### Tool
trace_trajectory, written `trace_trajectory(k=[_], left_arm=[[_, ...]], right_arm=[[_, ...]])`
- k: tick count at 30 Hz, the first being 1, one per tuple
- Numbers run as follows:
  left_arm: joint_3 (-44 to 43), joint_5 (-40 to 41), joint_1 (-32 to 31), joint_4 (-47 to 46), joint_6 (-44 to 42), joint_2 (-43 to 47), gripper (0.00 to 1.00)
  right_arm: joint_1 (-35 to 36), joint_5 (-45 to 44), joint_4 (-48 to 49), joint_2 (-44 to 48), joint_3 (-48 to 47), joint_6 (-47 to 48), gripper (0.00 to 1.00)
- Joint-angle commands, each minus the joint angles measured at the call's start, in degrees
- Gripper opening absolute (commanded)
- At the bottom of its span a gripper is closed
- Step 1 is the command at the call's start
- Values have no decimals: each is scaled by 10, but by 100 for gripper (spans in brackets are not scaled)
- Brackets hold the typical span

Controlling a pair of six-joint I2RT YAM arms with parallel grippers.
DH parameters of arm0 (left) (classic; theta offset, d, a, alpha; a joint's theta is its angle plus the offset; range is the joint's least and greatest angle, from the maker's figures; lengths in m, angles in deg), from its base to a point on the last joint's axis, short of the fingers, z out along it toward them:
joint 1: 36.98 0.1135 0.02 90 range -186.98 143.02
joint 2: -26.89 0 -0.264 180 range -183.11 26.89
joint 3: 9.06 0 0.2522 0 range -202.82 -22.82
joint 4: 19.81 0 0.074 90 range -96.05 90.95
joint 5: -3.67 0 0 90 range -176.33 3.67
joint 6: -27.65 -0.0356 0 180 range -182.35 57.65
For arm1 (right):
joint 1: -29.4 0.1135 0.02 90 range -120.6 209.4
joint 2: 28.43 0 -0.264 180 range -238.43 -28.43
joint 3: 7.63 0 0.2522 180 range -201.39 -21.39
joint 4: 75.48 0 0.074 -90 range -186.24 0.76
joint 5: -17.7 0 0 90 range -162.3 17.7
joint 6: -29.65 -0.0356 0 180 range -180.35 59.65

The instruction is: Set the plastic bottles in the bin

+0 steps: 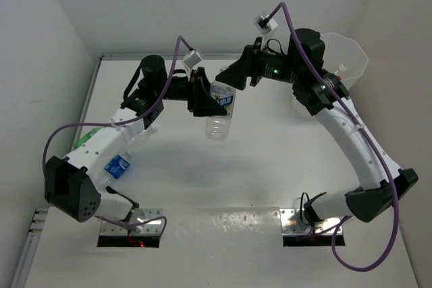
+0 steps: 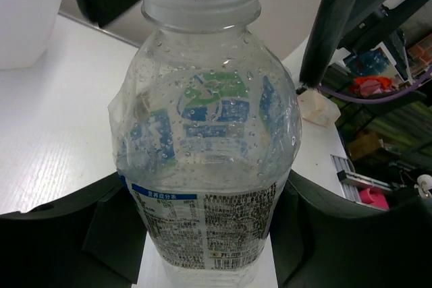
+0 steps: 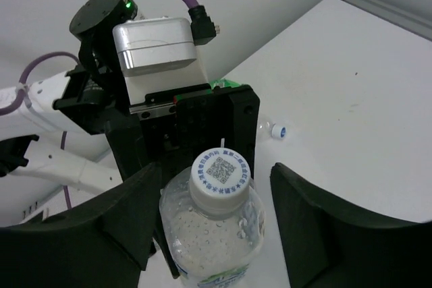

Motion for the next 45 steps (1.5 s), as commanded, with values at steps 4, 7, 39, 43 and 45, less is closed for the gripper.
trace_trajectory(k=[4, 7, 39, 43, 45], left_arm=[[-36, -1, -11, -32, -13, 11, 44], [-36, 4, -11, -32, -13, 11, 48], [-211, 528, 241, 589, -427, -81, 100], [-175, 575, 241, 650, -495, -103, 100], [-158, 575, 236, 677, -519, -119, 100]], right_arm=[[20, -5, 26, -4, -14, 10, 41], [23, -6, 23, -5, -17, 10, 23], [-415, -399, 130, -115, -89, 272, 14], [-421, -401, 97, -127, -90, 252, 76], [-421, -399, 94, -121, -82, 240, 82]])
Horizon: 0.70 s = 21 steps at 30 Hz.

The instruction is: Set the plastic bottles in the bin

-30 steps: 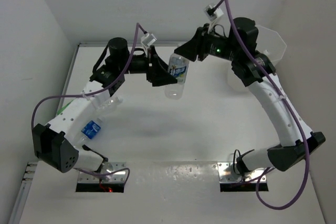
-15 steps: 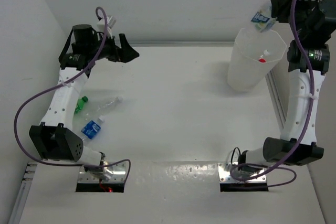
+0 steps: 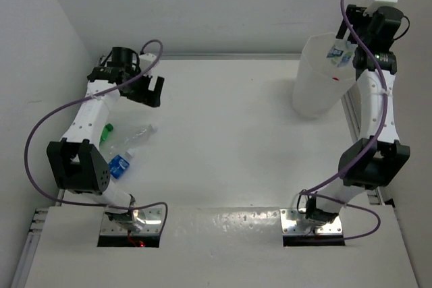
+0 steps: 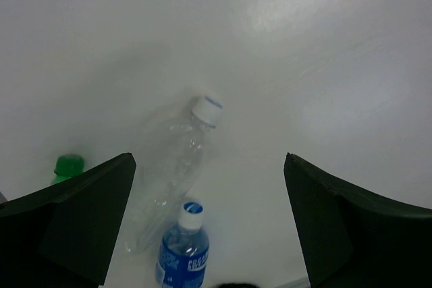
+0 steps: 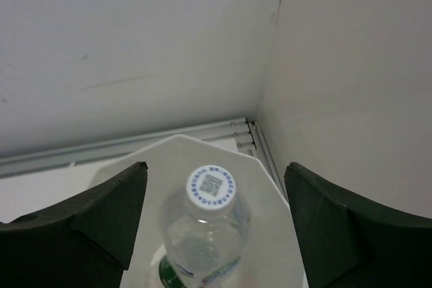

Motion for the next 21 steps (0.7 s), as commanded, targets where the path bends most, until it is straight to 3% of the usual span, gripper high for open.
trace_trajectory(k=[1, 11, 15, 18, 19, 21], left_arm=[[36, 44, -2, 76, -81, -14, 100], [131, 183, -13, -1, -140, -95, 100], [148, 195, -13, -46, -151, -118, 100], [143, 201, -18, -51, -157, -151, 89], [136, 201, -18, -51, -157, -171, 74], [127, 201, -18, -51, -163, -188, 61]], right_arm=[[0, 0, 17, 38, 3, -8, 82], [60, 138, -26, 133, 55, -38, 84], [78, 157, -48, 151, 62, -25, 84], [88, 171, -60, 166, 66, -18, 84], [91, 175, -62, 170, 68, -15, 84], [96, 178, -63, 174, 71, -7, 84]])
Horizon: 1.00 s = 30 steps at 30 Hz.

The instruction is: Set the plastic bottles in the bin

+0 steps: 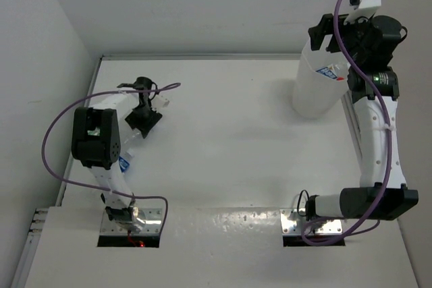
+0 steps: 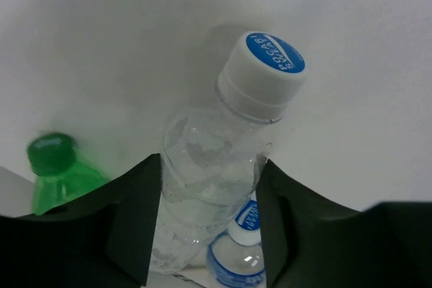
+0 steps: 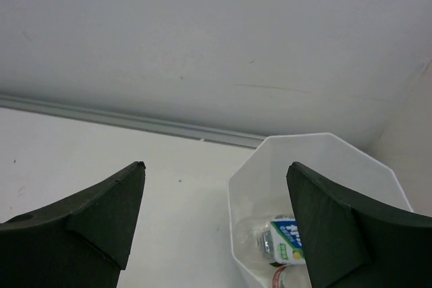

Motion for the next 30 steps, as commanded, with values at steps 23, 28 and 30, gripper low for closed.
trace_trajectory(k=[23, 28, 30], left_arm=[[-261, -700, -60, -735, 925, 100, 1], [-261, -695, -102, -753, 937, 106, 0], [-261, -695, -120, -753, 937, 113, 0]], right_arm=[[314, 162, -91, 0, -48, -37, 82], [400, 87, -77, -42, -72, 4, 85], [431, 52, -62, -53, -79, 30, 85]])
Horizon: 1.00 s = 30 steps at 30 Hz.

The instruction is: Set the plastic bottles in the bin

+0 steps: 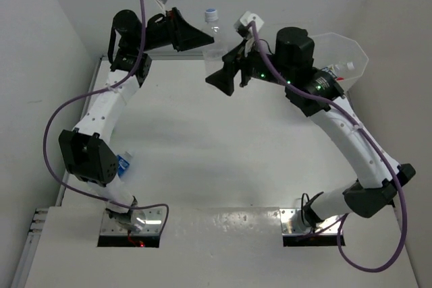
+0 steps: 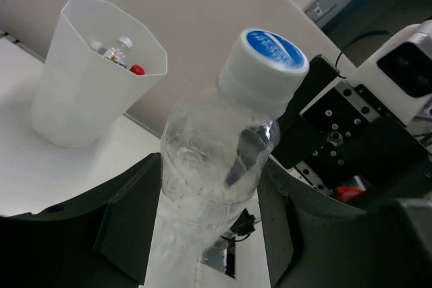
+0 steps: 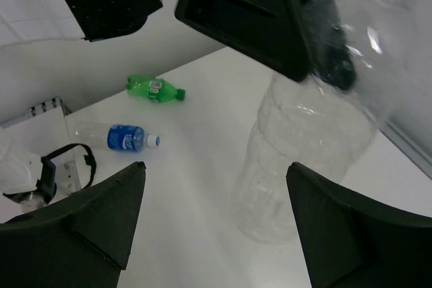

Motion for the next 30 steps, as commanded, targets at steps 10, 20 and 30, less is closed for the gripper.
trace_trajectory(k=[10, 20, 30], left_arm=[[-11, -16, -51, -71, 48, 46, 0], [-5, -16, -51, -91, 80, 58, 0], [6, -11, -76, -97, 91, 74, 0]], right_arm=[[56, -148, 75, -59, -16, 63, 81], [-11, -187, 113, -53, -1, -79, 87], [-1, -165, 127, -102, -43, -89, 87]])
